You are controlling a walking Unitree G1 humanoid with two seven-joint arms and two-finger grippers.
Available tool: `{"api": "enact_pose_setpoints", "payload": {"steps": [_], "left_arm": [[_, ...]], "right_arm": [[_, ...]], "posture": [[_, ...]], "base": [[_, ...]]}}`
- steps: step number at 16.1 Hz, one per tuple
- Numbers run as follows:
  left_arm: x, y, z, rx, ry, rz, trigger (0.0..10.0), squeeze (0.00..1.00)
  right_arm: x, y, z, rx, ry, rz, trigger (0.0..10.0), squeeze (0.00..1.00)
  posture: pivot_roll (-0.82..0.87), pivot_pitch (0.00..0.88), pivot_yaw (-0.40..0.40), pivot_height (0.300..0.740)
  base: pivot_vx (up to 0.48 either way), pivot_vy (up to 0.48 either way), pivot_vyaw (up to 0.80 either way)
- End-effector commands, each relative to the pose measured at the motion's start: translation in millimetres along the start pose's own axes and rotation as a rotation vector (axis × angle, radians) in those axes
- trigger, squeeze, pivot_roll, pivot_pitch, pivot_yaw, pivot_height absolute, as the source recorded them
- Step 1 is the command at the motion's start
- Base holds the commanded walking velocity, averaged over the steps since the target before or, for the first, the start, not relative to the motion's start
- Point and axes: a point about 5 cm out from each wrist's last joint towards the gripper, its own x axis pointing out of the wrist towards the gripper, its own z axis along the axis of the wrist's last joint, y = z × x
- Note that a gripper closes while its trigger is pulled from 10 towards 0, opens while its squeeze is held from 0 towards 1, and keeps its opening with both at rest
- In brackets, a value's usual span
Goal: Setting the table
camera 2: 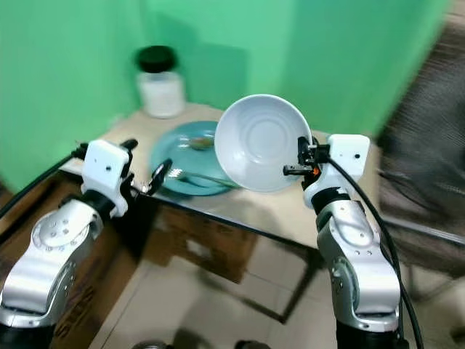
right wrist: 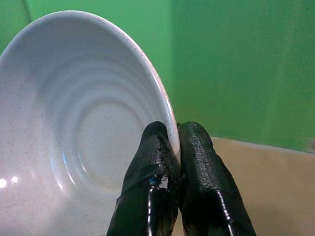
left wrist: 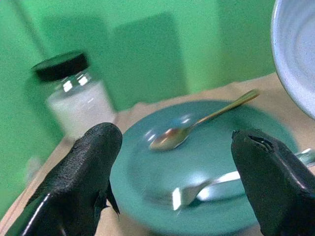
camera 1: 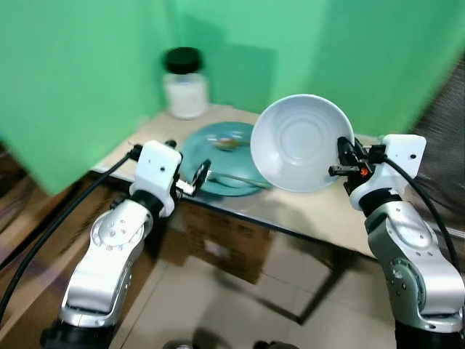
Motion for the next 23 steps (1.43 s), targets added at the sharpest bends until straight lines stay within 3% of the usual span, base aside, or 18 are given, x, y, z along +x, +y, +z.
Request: {"api": "enact_pose_setpoints", "payload": {"steps": [1, 3, 7, 10, 12, 17, 23], "left_arm": [[1.2, 1.4, -0.9, 0.004, -0.004, 0.028, 10.0, 0.00], [1.8, 0.4, -0.7, -0.010, -0.011, 0.053, 10.0, 0.00], [2.6, 3.0, -0.3, -0.012, -0.012, 0.103, 10.0, 0.00], [-3.8, 10.0, -3.0, -0.059, -0.007, 0.158, 10.0, 0.00], [-4.0, 14.4, -4.4, -0.103, 0.004, 0.187, 10.0, 0.00], [-1.0, 8.1, -4.1, -0.142, 0.008, 0.159, 10.0, 0.00], [-0.3, 2.3, -9.6, -0.108, 0.047, 0.132, 10.0, 0.00]], "right_arm": [[-2.7, 3.4, 8.6, -0.001, -0.056, 0.002, 10.0, 0.00], [-3.5, 3.4, 4.9, 0.032, -0.037, -0.005, 10.0, 0.00], [3.9, 12.8, 9.5, -0.046, -0.076, 0.030, 10.0, 0.00], [7.4, 15.4, 11.4, -0.091, -0.119, 0.004, 10.0, 0.00], [5.4, 21.2, 8.3, -0.074, -0.102, 0.063, 10.0, 0.00], [2.4, 20.3, 5.2, -0.085, -0.083, 0.073, 10.0, 0.00], [1.4, 20.2, 3.1, -0.098, -0.054, 0.095, 10.0, 0.00]], "posture": [[0.10, 0.000, 0.016, 0.740], [0.11, 0.000, -0.007, 0.740], [0.13, 0.000, -0.049, 0.740], [0.13, 0.000, -0.054, 0.740], [0.13, 0.000, -0.052, 0.740], [0.13, 0.000, -0.046, 0.740], [0.12, 0.000, -0.051, 0.740]], "base": [[0.000, 0.000, -0.80], [0.000, 0.000, -0.80], [0.000, 0.000, -0.80], [0.000, 0.000, -0.80], [0.000, 0.000, -0.80], [0.000, 0.000, -0.80], [0.000, 0.000, -0.80]]}}
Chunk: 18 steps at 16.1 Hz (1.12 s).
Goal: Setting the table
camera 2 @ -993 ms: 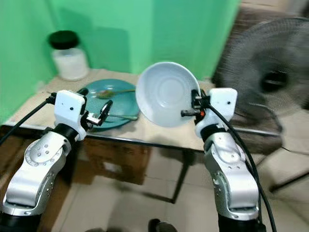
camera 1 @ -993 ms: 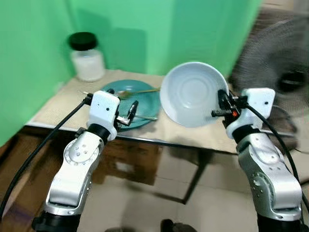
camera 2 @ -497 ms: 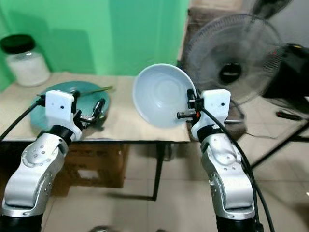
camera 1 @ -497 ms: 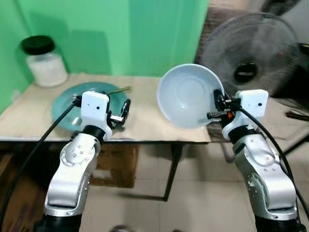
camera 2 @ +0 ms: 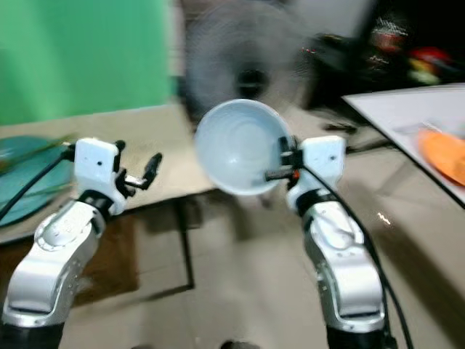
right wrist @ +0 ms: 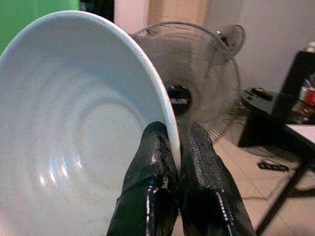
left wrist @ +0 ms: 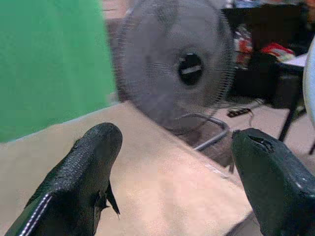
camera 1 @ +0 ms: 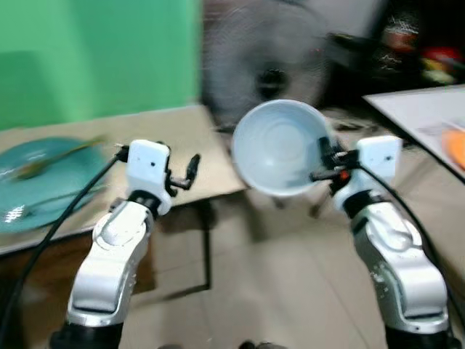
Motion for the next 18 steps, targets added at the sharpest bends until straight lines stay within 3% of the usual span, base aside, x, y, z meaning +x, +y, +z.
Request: {"api": "enact_pose_setpoints", "payload": {"steps": [1, 7, 9, 18], "left_arm": [[0.2, -2.1, -2.3, 0.017, 0.005, 0.005, 10.0, 0.00], [-2.0, -0.6, 1.9, 0.037, -0.013, 0.027, 10.0, 0.00], [-3.2, -7.6, -0.3, 0.032, -0.005, 0.002, 10.0, 0.00], [-1.2, -5.7, 3.9, 0.015, -0.041, 0.015, 10.0, 0.00]], "right_arm": [[-1.5, -4.4, 9.8, -0.031, -0.047, -0.018, 10.0, 0.00], [-5.6, -11.4, 14.2, -0.031, -0.067, -0.029, 10.0, 0.00], [-6.5, -14.1, 10.9, -0.026, -0.064, -0.071, 10.0, 0.00], [-10.3, -22.6, 3.6, -0.044, -0.036, -0.188, 10.0, 0.00]], "posture": [[0.12, 0.000, -0.052, 0.740], [0.12, 0.000, -0.066, 0.740], [0.12, 0.000, -0.063, 0.740], [0.11, 0.000, -0.056, 0.740]], "base": [[0.000, 0.000, -0.80], [0.000, 0.000, -0.80], [0.000, 0.000, -0.80], [0.000, 0.000, -0.80]]}}
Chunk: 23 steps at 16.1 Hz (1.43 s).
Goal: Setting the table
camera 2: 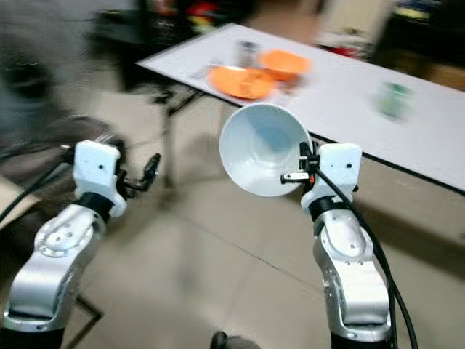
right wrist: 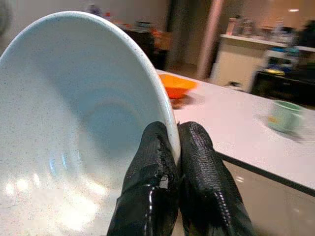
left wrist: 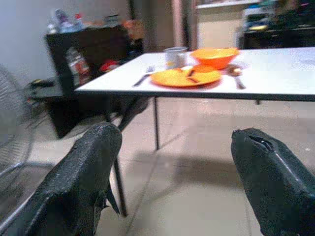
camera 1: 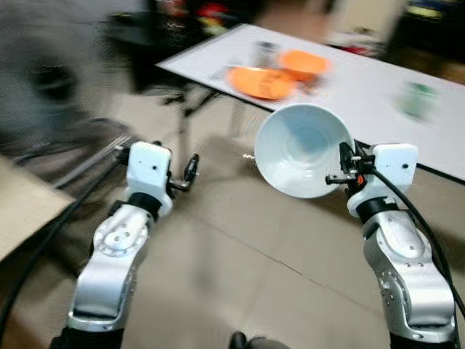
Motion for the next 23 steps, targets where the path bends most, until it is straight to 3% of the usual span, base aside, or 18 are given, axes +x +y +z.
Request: {"api": "enact_pose_setpoints", "payload": {"steps": [1, 6, 12, 18, 23], "left_arm": [[2.3, -1.7, 3.1, -0.015, -0.015, -0.007, 10.0, 0.00], [3.5, -2.0, 2.9, -0.018, -0.018, -0.011, 10.0, 0.00], [3.7, -1.4, 1.7, -0.022, -0.017, -0.014, 10.0, 0.00], [4.6, -0.7, 2.0, -0.019, -0.017, -0.021, 10.0, 0.00], [5.7, -0.2, 2.2, -0.009, -0.017, -0.031, 10.0, 0.00]], "right_arm": [[1.2, -1.5, 9.6, -0.003, -0.050, -0.012, 10.0, 0.00], [1.3, -1.2, 8.6, 0.015, -0.040, -0.013, 10.0, 0.00], [0.5, -0.1, 7.2, 0.016, -0.031, -0.008, 10.0, 0.00], [0.0, 1.1, 5.4, 0.024, -0.022, -0.005, 10.0, 0.00], [-0.2, 1.5, 4.9, 0.025, -0.021, -0.010, 10.0, 0.00]], "posture": [[0.11, 0.000, -0.057, 0.740], [0.11, 0.000, -0.059, 0.740], [0.10, 0.000, -0.056, 0.740], [0.10, 0.000, -0.052, 0.740], [0.10, 0.000, -0.045, 0.740]], "base": [[0.000, 0.000, -0.80], [0.049, 0.000, -0.78], [0.289, 0.000, 0.00], [0.343, 0.000, -0.68], [0.347, 0.000, 0.00]]}}
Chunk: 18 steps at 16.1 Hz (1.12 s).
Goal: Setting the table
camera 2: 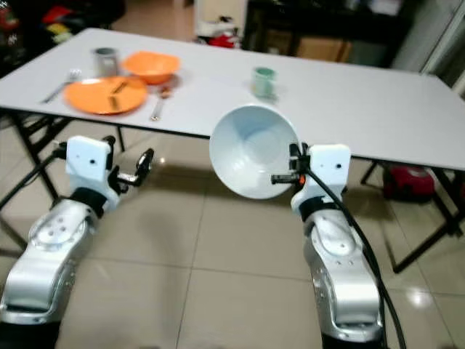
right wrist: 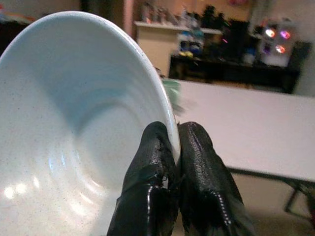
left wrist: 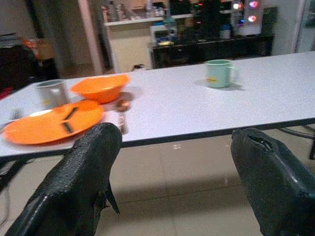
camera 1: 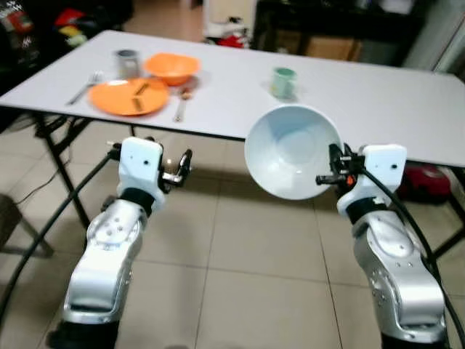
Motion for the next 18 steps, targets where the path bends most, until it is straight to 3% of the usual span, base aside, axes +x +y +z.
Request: {"api": "enact_pose_setpoints", "payload": {"steps": [1, 5, 9, 11, 16, 18], "left_arm": [[0.5, -1.6, 2.7, 0.011, -0.009, -0.019, 10.0, 0.00], [0.2, -1.3, 2.8, 0.015, -0.007, -0.020, 10.0, 0.00], [0.2, -0.8, 1.8, 0.014, -0.002, -0.024, 10.0, 0.00], [-0.9, 3.9, -3.0, 0.017, 0.017, -0.016, 10.0, 0.00], [-0.2, 2.7, -2.1, 0.014, 0.014, -0.014, 10.0, 0.00], [1.1, 2.7, -1.8, 0.015, 0.013, -0.020, 10.0, 0.00]], "right_arm": [[0.9, -3.3, 9.4, 0.013, -0.044, -0.019, 10.0, 0.00], [0.8, -2.6, 9.0, 0.013, -0.041, -0.015, 10.0, 0.00], [1.4, -1.6, 8.8, 0.042, -0.029, -0.010, 10.0, 0.00], [3.3, 1.4, 1.3, 0.121, 0.032, 0.018, 10.0, 0.00], [10.7, -8.0, 0.1, 0.196, 0.064, -0.018, 10.0, 0.00], [13.0, -12.5, 2.5, 0.198, 0.058, -0.042, 10.0, 0.00]], "posture": [[0.11, 0.000, -0.046, 0.740], [0.11, 0.000, -0.046, 0.740], [0.10, 0.000, -0.033, 0.740], [0.11, 0.000, -0.030, 0.740], [0.11, 0.000, -0.041, 0.740], [0.11, 0.000, -0.034, 0.740]], "base": [[0.345, 0.000, -0.80], [0.345, 0.000, -0.80], [0.346, 0.000, 0.00], [0.347, 0.000, 0.00], [0.347, 0.000, 0.00], [0.345, 0.000, -0.80]]}}
